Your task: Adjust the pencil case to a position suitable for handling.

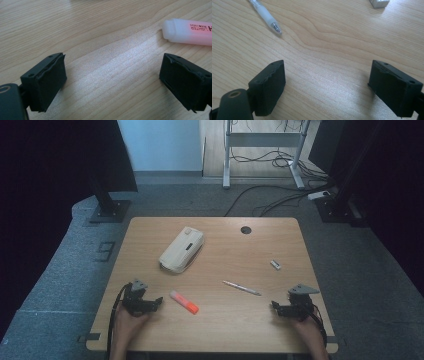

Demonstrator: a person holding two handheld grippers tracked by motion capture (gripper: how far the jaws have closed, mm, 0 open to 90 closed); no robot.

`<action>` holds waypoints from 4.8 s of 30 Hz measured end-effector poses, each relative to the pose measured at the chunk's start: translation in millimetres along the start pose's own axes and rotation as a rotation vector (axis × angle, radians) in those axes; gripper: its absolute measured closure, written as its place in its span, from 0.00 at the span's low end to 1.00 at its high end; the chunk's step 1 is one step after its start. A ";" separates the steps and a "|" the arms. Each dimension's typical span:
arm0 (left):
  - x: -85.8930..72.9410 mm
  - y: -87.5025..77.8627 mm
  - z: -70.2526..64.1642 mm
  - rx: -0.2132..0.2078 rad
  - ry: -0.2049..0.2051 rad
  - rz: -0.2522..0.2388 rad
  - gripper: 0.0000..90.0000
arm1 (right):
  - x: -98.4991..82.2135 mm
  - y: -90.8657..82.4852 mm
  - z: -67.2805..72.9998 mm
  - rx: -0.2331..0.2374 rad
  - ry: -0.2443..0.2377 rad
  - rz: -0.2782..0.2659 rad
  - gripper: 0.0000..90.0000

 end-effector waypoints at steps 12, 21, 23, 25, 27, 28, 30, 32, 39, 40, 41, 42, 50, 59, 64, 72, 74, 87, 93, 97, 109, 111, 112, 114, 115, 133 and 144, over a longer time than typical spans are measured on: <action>0.4 0.1 0.0 -0.001 -0.003 -0.001 0.08 | 0.0 0.0 0.0 0.000 0.000 0.000 0.15; 1.6 -1.4 -0.1 -0.019 0.012 0.013 0.11 | 0.0 0.0 0.0 0.000 0.000 0.000 0.15; 2.0 -2.3 -0.2 -0.029 0.007 0.018 0.12 | 0.1 0.0 0.0 0.000 0.000 0.000 0.15; 3.3 -2.9 -0.9 -0.045 0.008 0.024 0.14 | 0.1 0.0 0.0 0.000 0.000 0.000 0.15; 5.8 -3.6 -1.3 -0.041 0.003 0.025 0.14 | 0.1 0.1 0.0 0.000 0.000 0.000 0.15; 7.7 -4.5 -1.6 -0.043 -0.001 0.022 0.14 | 0.1 0.1 0.0 0.000 0.000 0.000 0.15; 12.5 -7.6 -2.4 -0.054 -0.010 0.008 0.14 | 0.1 0.1 0.0 0.000 0.000 0.000 0.15; 17.8 -11.1 -3.2 -0.071 -0.024 -0.007 0.14 | 0.1 0.1 0.0 0.000 0.000 0.000 0.15; 34.6 -14.6 -8.4 -0.086 -0.015 -0.020 0.16 | 0.1 0.1 0.0 0.000 0.000 0.000 0.15; 37.9 -14.2 -9.7 -0.090 -0.016 -0.015 0.16 | 0.1 0.0 0.0 0.000 0.000 0.000 0.15; 44.1 -13.5 -11.9 -0.096 -0.017 -0.010 0.16 | 0.1 0.0 0.0 0.000 -0.001 0.001 0.15; 44.1 -13.5 -11.9 -0.096 -0.017 -0.010 0.16 | 0.1 0.0 0.0 0.000 -0.001 0.001 0.15; 73.5 -10.2 -23.2 -0.104 0.028 -0.005 0.16 | 0.1 0.1 0.0 0.000 0.000 0.000 0.15; 104.9 -0.4 -35.1 -0.099 0.061 -0.002 0.18 | 0.4 0.4 -0.3 0.001 -0.002 0.001 0.15; 121.3 10.4 -44.0 -0.098 0.088 0.006 0.21 | 0.4 0.5 -0.3 0.001 -0.003 0.001 0.15; 142.2 30.0 -50.0 -0.051 0.137 0.045 0.27 | 0.4 0.5 -0.4 0.001 -0.003 0.000 0.15; 146.0 35.3 -49.6 -0.040 0.142 0.047 0.28 | 0.4 0.5 -0.3 0.001 -0.003 0.001 0.15; 142.7 76.9 -38.1 -0.061 0.069 0.067 0.34 | 0.4 0.5 -0.4 0.001 -0.003 0.000 0.15; 139.3 83.6 -37.7 0.004 0.095 0.081 0.48 | 0.4 0.5 -0.4 0.001 -0.003 0.000 0.15; 136.5 83.1 -40.6 0.024 0.115 0.089 0.57 | 0.4 0.5 -0.4 0.001 -0.003 0.000 0.15; 121.0 62.5 -57.8 0.002 0.195 0.105 0.72 | 0.4 0.4 -0.2 0.002 -0.005 0.000 0.15; 117.4 58.5 -59.4 -0.015 0.198 0.105 0.72 | 0.5 0.4 -0.2 0.002 -0.005 0.000 0.15; 115.6 56.5 -59.9 -0.024 0.199 0.104 0.72 | 0.5 0.4 -0.2 0.003 -0.005 0.000 0.15; 112.2 52.5 -61.0 -0.047 0.191 0.100 0.73 | 0.4 0.0 0.1 0.008 -0.008 0.000 0.16; 111.1 50.5 -61.0 -0.062 0.186 0.096 0.74 | 0.4 -0.1 0.4 0.007 -0.006 -0.002 0.16; 101.5 25.3 -70.5 -0.198 0.142 0.035 0.80 | 82.6 23.6 53.5 0.199 -0.113 -0.102 0.50; 97.9 17.8 -72.3 -0.242 0.131 0.029 0.80 | 153.1 87.1 118.8 0.324 -0.245 -0.059 0.70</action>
Point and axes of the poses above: each handheld gripper's, and its own axes: y roughly forward along the jaws, x roughly out of its top, z roughly to its left, the point moved 3 cm from there along y, roughly forward along the jaws, and after that the axes turned 12 degrees about -y, right-handed, at the moved point
